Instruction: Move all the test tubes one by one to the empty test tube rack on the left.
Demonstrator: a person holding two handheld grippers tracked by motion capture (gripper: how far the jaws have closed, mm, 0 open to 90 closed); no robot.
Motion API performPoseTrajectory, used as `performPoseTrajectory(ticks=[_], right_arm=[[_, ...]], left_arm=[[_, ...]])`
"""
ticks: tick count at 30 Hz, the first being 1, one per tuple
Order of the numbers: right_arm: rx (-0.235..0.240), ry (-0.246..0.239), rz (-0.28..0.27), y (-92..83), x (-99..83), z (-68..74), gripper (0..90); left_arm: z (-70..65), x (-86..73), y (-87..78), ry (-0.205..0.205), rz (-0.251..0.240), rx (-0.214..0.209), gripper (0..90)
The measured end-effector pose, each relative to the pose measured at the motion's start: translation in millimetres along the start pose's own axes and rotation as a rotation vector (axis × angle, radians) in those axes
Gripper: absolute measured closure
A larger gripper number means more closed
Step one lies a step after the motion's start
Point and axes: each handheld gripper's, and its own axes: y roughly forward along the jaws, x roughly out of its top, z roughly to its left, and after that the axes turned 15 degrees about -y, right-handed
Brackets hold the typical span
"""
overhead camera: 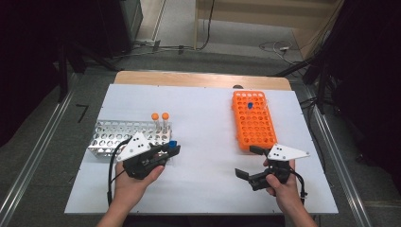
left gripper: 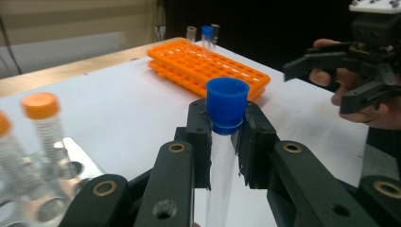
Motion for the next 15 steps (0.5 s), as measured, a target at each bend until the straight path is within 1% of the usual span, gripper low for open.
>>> performPoseTrajectory(ticks=[2, 7, 11, 15], right_arm=[[-0.009, 0.008, 0.003, -7.7, -4.5, -3.6, 0.0], [-0.058, 0.021, 0.017, -25.1, -17.4, -12.0, 0.0], [-0.091, 0.039, 0.011, -37.8, -24.2, -18.9, 0.0], [-0.111, 0.052, 0.013, -47.3, -30.9, -25.6, 0.0]], left_arm=[[4.1, 3.1, -3.5, 0.002, -0.007, 0.015, 77.0], [12.9, 11.1, -8.9, -0.002, -0.016, 0.039, 77.0], [19.4, 17.5, -12.7, -0.003, -0.032, 0.060, 77.0], [26.0, 23.0, -16.7, -0.014, -0.050, 0.080, 77.0]])
